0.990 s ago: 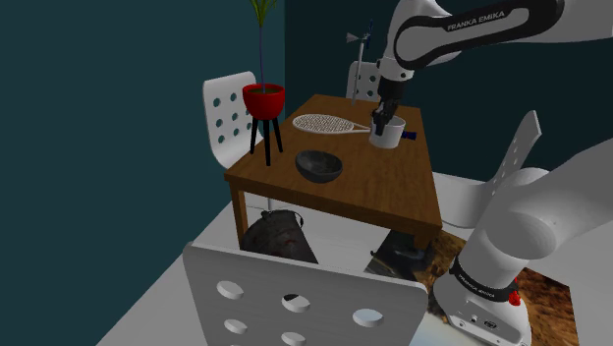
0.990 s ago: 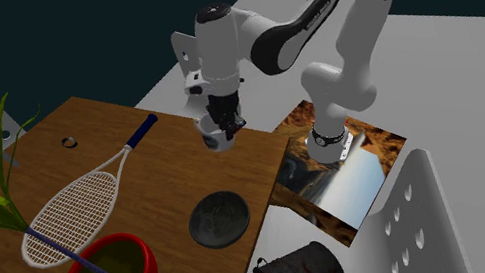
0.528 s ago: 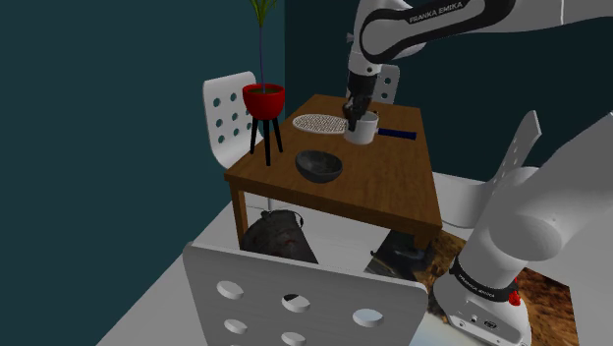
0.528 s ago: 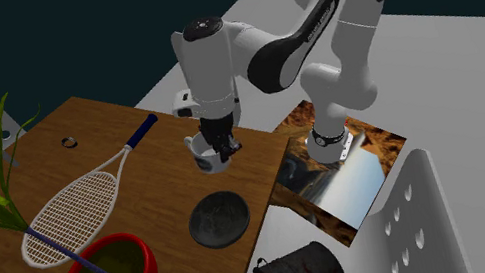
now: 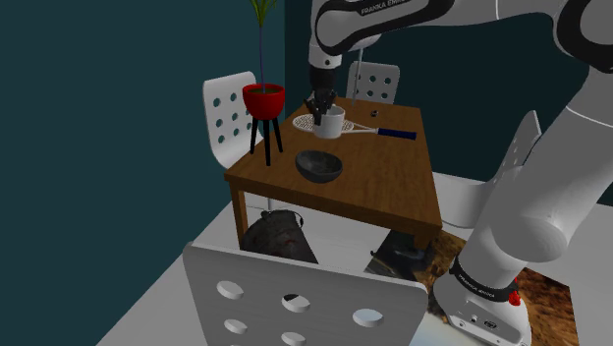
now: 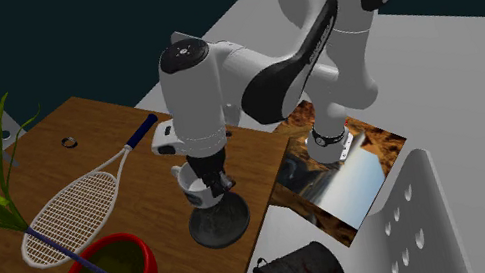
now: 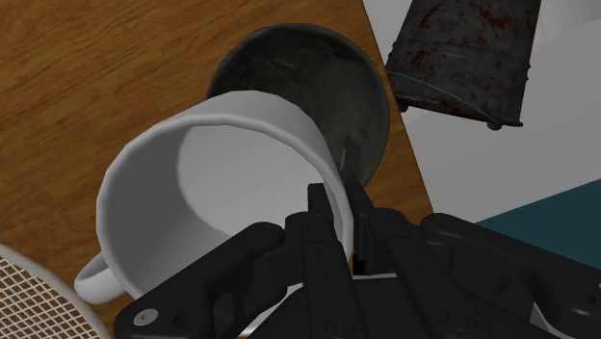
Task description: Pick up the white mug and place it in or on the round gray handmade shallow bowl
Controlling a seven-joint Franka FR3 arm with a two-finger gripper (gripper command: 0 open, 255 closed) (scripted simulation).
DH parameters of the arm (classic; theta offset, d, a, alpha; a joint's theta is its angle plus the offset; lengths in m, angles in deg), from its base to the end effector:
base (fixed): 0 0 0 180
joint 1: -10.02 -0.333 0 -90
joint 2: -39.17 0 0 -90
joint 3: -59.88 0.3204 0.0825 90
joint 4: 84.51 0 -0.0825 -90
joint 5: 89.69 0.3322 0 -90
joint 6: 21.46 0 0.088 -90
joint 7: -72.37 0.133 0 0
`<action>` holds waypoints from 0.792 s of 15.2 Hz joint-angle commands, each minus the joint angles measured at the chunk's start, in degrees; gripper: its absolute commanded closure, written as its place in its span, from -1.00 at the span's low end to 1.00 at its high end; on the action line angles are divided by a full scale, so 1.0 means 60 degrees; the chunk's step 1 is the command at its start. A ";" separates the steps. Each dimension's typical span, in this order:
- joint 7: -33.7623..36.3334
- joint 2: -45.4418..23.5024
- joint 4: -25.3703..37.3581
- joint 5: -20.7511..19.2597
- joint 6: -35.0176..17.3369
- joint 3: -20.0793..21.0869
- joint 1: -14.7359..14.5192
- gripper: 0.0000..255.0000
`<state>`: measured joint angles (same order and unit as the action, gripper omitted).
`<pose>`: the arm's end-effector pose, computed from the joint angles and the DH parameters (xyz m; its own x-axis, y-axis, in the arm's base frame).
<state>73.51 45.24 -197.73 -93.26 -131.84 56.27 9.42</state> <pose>0.4843 -0.0324 0.5134 0.9971 -0.0506 0.0567 -0.0536 -0.9972 0.0517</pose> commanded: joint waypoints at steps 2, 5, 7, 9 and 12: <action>0.0159 -0.0333 0.0130 0.0020 -0.0194 0.0081 -0.0069 1.00; 0.0176 -0.0392 -0.0190 0.0014 -0.0572 0.0077 -0.0066 1.00; 0.0187 -0.0442 -0.0392 0.0010 -0.0824 0.0075 -0.0064 1.00; 0.0198 -0.0500 -0.0585 0.0006 -0.1076 0.0073 -0.0062 1.00; 0.0215 -0.0602 -0.0860 0.0001 -0.1452 0.0069 -0.0059 1.00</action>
<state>74.69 41.80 -202.28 -93.25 -139.73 56.65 9.10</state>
